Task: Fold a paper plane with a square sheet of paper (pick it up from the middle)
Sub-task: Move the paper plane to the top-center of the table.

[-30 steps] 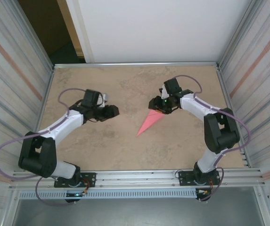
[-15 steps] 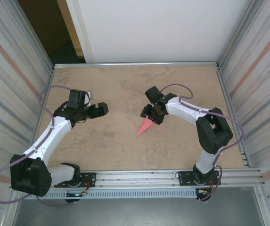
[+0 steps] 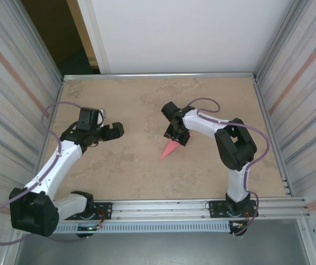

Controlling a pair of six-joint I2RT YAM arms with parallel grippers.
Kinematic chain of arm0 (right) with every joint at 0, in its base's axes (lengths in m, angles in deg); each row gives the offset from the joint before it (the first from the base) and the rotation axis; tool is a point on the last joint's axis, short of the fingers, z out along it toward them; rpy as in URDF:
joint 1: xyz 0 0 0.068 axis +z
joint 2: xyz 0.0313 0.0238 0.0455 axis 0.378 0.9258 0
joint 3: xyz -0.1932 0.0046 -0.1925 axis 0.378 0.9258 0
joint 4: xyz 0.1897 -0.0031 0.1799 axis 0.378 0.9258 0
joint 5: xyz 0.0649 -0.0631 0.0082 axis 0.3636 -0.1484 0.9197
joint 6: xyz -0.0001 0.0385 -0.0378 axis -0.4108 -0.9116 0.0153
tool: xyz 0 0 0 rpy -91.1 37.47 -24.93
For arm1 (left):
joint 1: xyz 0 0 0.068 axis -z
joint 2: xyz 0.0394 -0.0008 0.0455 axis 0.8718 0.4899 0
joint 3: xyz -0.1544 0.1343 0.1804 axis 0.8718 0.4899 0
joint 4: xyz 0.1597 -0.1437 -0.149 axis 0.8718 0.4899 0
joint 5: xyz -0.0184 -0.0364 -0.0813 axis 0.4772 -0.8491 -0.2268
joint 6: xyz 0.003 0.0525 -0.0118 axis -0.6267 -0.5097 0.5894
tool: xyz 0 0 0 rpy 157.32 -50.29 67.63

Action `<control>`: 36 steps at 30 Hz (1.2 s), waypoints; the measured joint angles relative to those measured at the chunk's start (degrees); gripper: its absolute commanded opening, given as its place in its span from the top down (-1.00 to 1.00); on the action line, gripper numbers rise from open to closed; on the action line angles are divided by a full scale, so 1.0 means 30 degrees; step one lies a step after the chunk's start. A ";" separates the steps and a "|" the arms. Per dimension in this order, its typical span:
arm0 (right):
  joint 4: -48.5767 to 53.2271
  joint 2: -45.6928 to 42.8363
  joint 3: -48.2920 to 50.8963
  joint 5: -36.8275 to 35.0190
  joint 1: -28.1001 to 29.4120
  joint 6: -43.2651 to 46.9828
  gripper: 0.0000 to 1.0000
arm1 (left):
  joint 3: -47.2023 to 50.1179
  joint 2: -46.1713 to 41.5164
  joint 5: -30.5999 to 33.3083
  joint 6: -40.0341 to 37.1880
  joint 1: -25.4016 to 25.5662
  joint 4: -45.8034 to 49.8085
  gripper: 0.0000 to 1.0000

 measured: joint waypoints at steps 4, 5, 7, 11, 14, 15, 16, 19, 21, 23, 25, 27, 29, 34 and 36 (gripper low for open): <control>0.0568 0.0007 0.0000 -0.0561 0.0204 -0.0648 -0.20 | 0.0000 0.0080 0.0015 0.0000 0.0000 0.0073 -0.97; 0.0714 0.0007 0.0000 -0.0692 0.0248 -0.0772 -0.19 | 0.0000 0.0117 0.0007 0.0000 0.0000 0.0102 -0.97; 0.0940 -0.0015 0.0000 -0.0954 0.0350 -0.1071 -0.17 | 0.0000 0.0197 0.0007 0.0007 0.0000 0.0146 -0.97; 0.1282 -0.0044 0.0000 -0.1326 0.0474 -0.1450 -0.05 | 0.0000 0.0401 -0.0007 0.0007 0.0000 0.0138 -0.97; 0.1435 -0.0153 0.0007 -0.1574 0.0474 -0.1785 0.03 | 0.0000 0.0597 -0.0080 0.0007 0.0000 0.0124 -0.97; 0.1479 -0.0189 0.0007 -0.1632 0.0474 -0.1865 0.05 | 0.0000 0.0692 -0.0087 0.0007 0.0000 0.0131 -0.97; 0.1515 -0.0226 0.0007 -0.1668 0.0474 -0.2011 0.07 | 0.0000 0.0780 -0.0138 0.0007 0.0000 0.0124 -0.97; 0.1552 -0.0233 0.0036 -0.1690 0.0474 -0.2215 0.17 | 0.0000 0.0903 -0.0153 0.0007 0.0000 0.0124 -0.97; 0.1581 -0.0233 0.0036 -0.1690 0.0474 -0.2288 0.24 | 0.0000 0.0911 -0.0153 0.0007 0.0000 0.0124 -0.97; 0.1581 -0.0240 0.0036 -0.1690 0.0474 -0.2324 0.27 | 0.0000 0.0925 -0.0160 0.0007 0.0000 0.0117 -0.97; 0.1581 -0.0262 0.0036 -0.1690 0.0474 -0.2499 0.34 | 0.0000 0.0947 -0.0160 0.0007 0.0000 0.0117 -0.97; 0.1596 -0.0270 0.0036 -0.1690 0.0474 -0.2637 0.38 | 0.0000 0.0954 -0.0160 0.0007 0.0000 0.0117 -0.97; 0.1617 -0.0270 0.0044 -0.1690 0.0474 -0.2681 0.42 | 0.0000 0.0954 -0.0168 0.0007 0.0000 0.0117 -0.97; 0.1661 -0.0401 0.0262 -0.1690 0.0466 -0.3016 0.66 | 0.0000 0.0954 -0.0175 0.0007 0.0000 0.0117 -0.97; 0.1639 -0.0503 0.0386 -0.1690 0.0466 -0.3162 0.79 | 0.0000 0.0962 -0.0219 0.0007 0.0000 0.0117 -0.97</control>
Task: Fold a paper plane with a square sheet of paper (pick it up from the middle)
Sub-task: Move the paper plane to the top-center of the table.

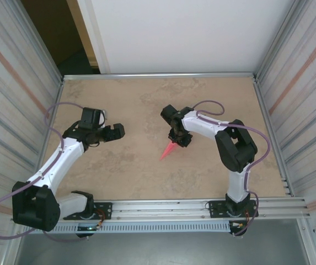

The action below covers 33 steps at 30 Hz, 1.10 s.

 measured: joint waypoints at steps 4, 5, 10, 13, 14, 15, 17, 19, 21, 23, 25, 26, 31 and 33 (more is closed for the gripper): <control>-0.0073 -0.0306 0.0321 -0.0066 0.0000 -0.0022 0.95 | 0.0000 0.0015 -0.0109 0.0029 0.0000 0.0000 -0.97; -0.0058 -0.0372 0.0350 -0.0131 0.0000 0.0000 0.99 | 0.0000 0.0015 -0.0153 0.0080 0.0000 0.0000 -0.97; -0.0117 -0.0656 0.0204 -0.0627 0.0000 0.0801 1.00 | 0.0007 0.0015 -0.0153 0.0466 -0.0066 0.0000 -0.97; -0.0546 -0.0663 -0.0678 -0.0401 0.0000 0.2754 1.00 | 0.0160 -0.0029 -0.0437 0.0947 -0.0517 -0.0255 -0.97; -0.0867 -0.0663 -0.1064 -0.0168 0.0000 0.3534 1.00 | 0.0350 -0.0109 -0.0714 0.1158 -0.0845 -0.0459 -0.98; -0.1297 -0.0663 -0.1472 0.0240 -0.0015 0.4350 1.00 | 0.0634 -0.0197 -0.1042 0.1428 -0.1253 -0.0699 -0.97; -0.2266 -0.0663 -0.2135 0.1195 -0.0015 0.5829 1.00 | 0.1246 -0.0321 -0.1690 0.1960 -0.2084 -0.1137 -0.97; -0.3497 -0.0663 -0.2535 0.2535 -0.0015 0.7271 1.00 | 0.1880 -0.0357 -0.2339 0.2514 -0.2841 -0.1588 -0.97; -0.4860 -0.0663 -0.2557 0.4131 -0.0022 0.8444 1.00 | 0.2499 -0.0408 -0.2929 0.3089 -0.3504 -0.1967 -0.97; -0.6244 -0.0663 -0.2324 0.5821 -0.0117 0.9151 1.00 | 0.2871 -0.0430 -0.3271 0.3555 -0.3825 -0.2266 -0.97; -0.7832 -0.0656 -0.1792 0.7577 -0.0262 0.9581 1.00 | 0.3082 -0.0481 -0.3563 0.3942 -0.3869 -0.2579 -0.97; -0.8677 -0.0656 -0.1370 0.8444 -0.0386 0.9668 1.00 | 0.3184 -0.0525 -0.3774 0.4124 -0.3869 -0.2798 -0.96; -1.1868 -0.0313 0.0736 1.1693 -0.1195 0.9770 0.98 | 0.3789 -0.0517 -0.5166 0.4896 -0.3861 -0.4335 -0.89; -1.2648 -0.0044 0.1370 1.2524 -0.1450 0.9799 0.98 | 0.4058 -0.0386 -0.5734 0.5217 -0.3796 -0.4976 -0.86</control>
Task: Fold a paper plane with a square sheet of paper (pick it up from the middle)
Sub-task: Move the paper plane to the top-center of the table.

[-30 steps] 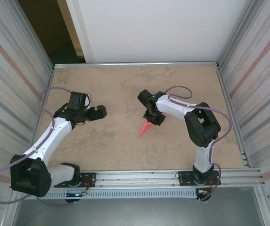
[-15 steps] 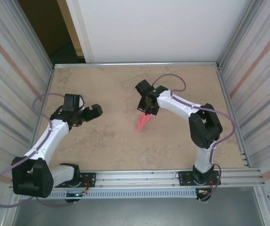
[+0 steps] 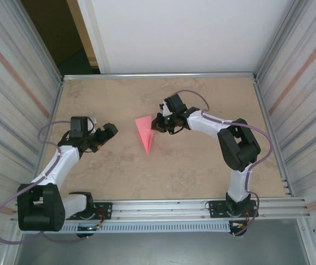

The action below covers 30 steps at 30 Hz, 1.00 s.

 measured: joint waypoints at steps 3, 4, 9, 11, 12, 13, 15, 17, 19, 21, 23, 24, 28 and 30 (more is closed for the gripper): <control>-0.0933 0.0328 0.0729 0.0947 -0.0357 0.0306 0.95 | 0.0189 0.0488 -0.0408 0.0452 0.0612 -0.0838 -0.82; -0.1253 0.0401 0.0969 0.1275 -0.0474 0.0342 0.94 | 0.0204 0.0729 -0.0474 0.0612 0.1020 -0.1093 -0.79; -0.2586 0.0780 0.1931 0.2761 -0.0976 0.0736 0.91 | 0.0189 0.2353 -0.0372 0.1239 0.3337 -0.2157 -0.64; -0.2951 0.0911 0.2310 0.3147 -0.1282 0.0831 0.91 | 0.0095 0.3337 -0.0350 0.1494 0.4262 -0.2492 -0.53; -0.3045 0.0954 0.2477 0.3249 -0.1428 0.0845 0.90 | -0.0015 0.3781 -0.0284 0.1574 0.4626 -0.2572 -0.48; -0.3126 0.0998 0.2645 0.3344 -0.1610 0.0867 0.90 | -0.0182 0.4328 -0.0233 0.1741 0.5027 -0.2725 -0.42; -0.3322 0.1071 0.2936 0.3541 -0.1967 0.0918 0.88 | -0.0605 0.5326 -0.0240 0.1945 0.5639 -0.3067 -0.32; -0.3453 0.1100 0.3242 0.3621 -0.2251 0.0976 0.87 | -0.1195 0.6353 -0.0291 0.2178 0.6164 -0.3446 -0.23; -0.3555 0.1129 0.3548 0.3665 -0.2506 0.0976 0.87 | -0.1785 0.7249 -0.0466 0.2404 0.6557 -0.4022 -0.17; -0.3585 0.1144 0.3818 0.3665 -0.2667 0.0998 0.87 | -0.2193 0.7766 -0.0627 0.2535 0.6783 -0.4473 -0.11; -0.3577 0.1151 0.3934 0.3657 -0.2710 0.1122 0.88 | -0.2616 0.8174 -0.0736 0.2732 0.6951 -0.4889 -0.04; -0.3592 0.1158 0.3949 0.3665 -0.2710 0.1173 0.88 | -0.2841 0.8364 -0.0765 0.2820 0.6994 -0.4991 0.01; -0.3730 0.1158 0.3949 0.3665 -0.2710 0.1260 0.89 | -0.3963 0.9296 -0.0816 0.2973 0.7227 -0.5202 0.14; -0.3781 0.1158 0.3949 0.3665 -0.2718 0.1260 0.89 | -0.4561 0.9836 -0.0809 0.3038 0.7388 -0.5144 0.23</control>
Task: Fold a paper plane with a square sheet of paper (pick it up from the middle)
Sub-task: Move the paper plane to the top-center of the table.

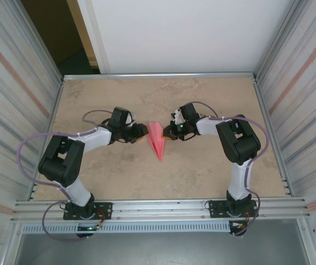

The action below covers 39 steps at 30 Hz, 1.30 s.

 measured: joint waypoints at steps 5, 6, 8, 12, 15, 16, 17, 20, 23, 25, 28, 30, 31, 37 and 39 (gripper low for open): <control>-0.0015 0.0000 0.0000 0.0000 0.0000 0.0007 0.90 | -0.0954 0.1035 0.0066 0.0240 0.0437 0.0597 0.41; -0.0022 0.0000 0.0000 -0.0007 0.0000 0.0007 0.90 | -0.1013 0.1166 0.0066 0.0284 0.0474 0.0707 0.43; -0.0015 0.0000 0.0000 -0.0007 0.0000 0.0007 0.90 | -0.1115 0.1355 0.0066 0.0364 0.0474 0.1122 0.44; -0.0007 -0.0007 0.0000 -0.0022 0.0000 0.0022 0.90 | -0.1763 0.1763 0.0080 0.0364 0.0503 0.2164 0.53; -0.0007 -0.0007 0.0000 -0.0109 0.0000 0.0058 0.91 | -0.2390 0.2004 0.0233 0.0357 0.0627 0.2907 0.62; 0.0000 -0.0007 0.0000 -0.0146 0.0000 0.0066 0.91 | -0.2499 0.2033 0.0277 0.0350 0.0685 0.3089 0.64; 0.0029 -0.0007 -0.0007 -0.0160 0.0000 0.0066 0.91 | -0.2594 0.2033 0.0321 0.0350 0.0707 0.3286 0.67; 0.0182 -0.0007 -0.0007 -0.0299 0.0000 0.0138 0.92 | -0.2710 0.2040 0.0415 0.0342 0.0721 0.3723 0.79; 0.0277 -0.0022 -0.0007 -0.0452 -0.0007 0.0226 0.94 | -0.2725 0.2040 0.0444 0.0299 0.0721 0.3993 0.92; 0.0299 -0.0058 0.0000 -0.0583 -0.0015 0.0350 0.96 | -0.2747 0.2040 0.0568 0.0270 0.0721 0.4065 0.97; 0.0350 -0.0415 0.0066 -0.0787 -0.0073 0.0437 0.96 | -0.2841 0.2033 0.0670 0.0204 0.0721 0.4328 0.99; 0.0350 -0.0831 0.0255 -0.1020 -0.0182 0.0466 0.97 | -0.2849 0.2018 0.0743 0.0131 0.0721 0.4386 0.98; 0.0342 -0.1020 0.0372 -0.1151 -0.0248 0.0488 0.96 | -0.2849 0.1989 0.0801 0.0058 0.0721 0.4393 0.98; 0.0270 -0.1807 0.1078 -0.1785 -0.0670 0.0495 0.96 | -0.2834 0.1734 0.0925 -0.0168 0.0721 0.4022 0.97; 0.0240 -0.1807 0.1290 -0.2098 -0.0736 0.0495 0.96 | -0.2754 0.1734 0.0918 -0.0168 0.0721 0.3679 0.96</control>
